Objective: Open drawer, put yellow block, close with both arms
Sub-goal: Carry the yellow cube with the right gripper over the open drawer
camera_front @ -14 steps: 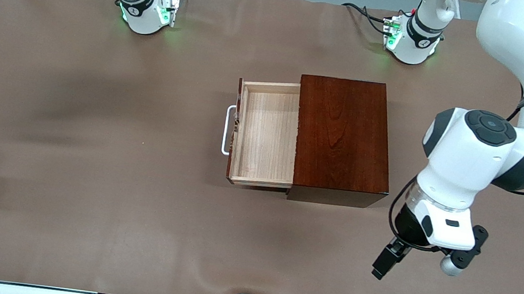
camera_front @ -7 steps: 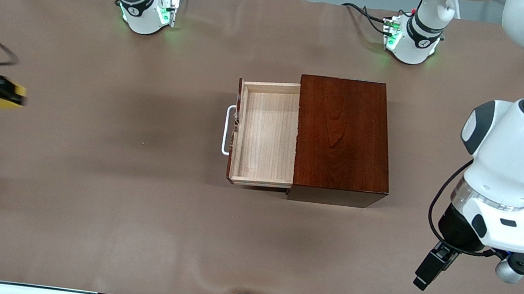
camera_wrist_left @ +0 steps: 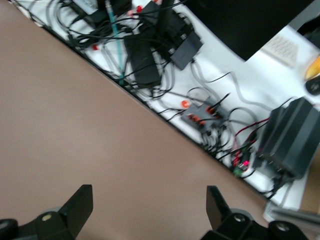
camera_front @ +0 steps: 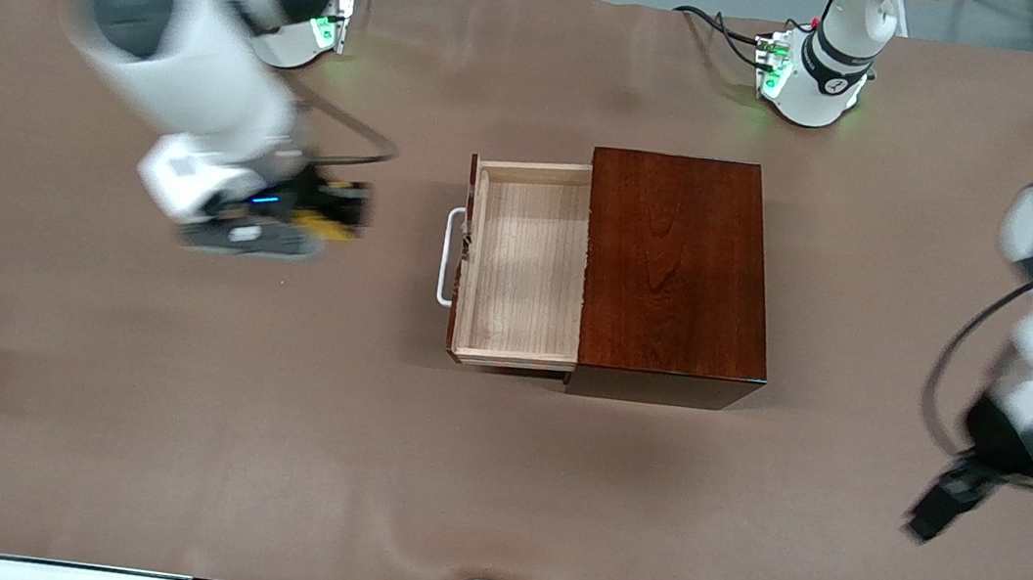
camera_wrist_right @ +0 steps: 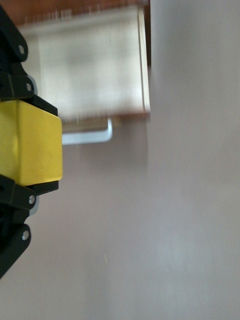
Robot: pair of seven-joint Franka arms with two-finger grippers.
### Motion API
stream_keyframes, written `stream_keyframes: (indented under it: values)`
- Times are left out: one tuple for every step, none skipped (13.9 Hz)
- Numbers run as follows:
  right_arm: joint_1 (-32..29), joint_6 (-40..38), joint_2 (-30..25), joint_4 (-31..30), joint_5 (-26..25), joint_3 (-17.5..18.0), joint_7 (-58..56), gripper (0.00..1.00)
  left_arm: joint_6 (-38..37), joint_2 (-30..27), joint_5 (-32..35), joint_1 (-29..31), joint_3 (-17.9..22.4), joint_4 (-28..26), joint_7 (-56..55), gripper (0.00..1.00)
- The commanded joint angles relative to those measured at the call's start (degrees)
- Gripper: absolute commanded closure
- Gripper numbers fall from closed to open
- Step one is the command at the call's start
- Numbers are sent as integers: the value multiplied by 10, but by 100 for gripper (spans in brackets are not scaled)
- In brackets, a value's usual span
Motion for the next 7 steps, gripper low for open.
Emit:
stream_keyframes:
  values:
    - [67, 19, 81, 83, 10, -9, 51, 100, -66, -44, -35, 28, -14, -25, 86, 0]
    - [78, 41, 100, 83, 12, -8, 50, 100, -79, -52, -35, 28, -14, -25, 95, 0]
    - [87, 70, 119, 83, 15, -9, 48, 100, -86, -56, -35, 27, -14, -26, 97, 0]
    - [92, 96, 139, 80, 15, -9, 47, 100, -99, -58, -35, 28, -15, -25, 112, 0]
    - [94, 117, 159, 77, 15, -9, 43, 100, -112, -64, -36, 28, -14, -26, 140, 0]
    - [94, 141, 175, 74, 16, -9, 44, 100, -134, -67, -36, 29, -14, -26, 166, 0]
    - [94, 172, 183, 64, 17, -9, 45, 100, -163, -75, -36, 29, -14, -26, 181, 0]
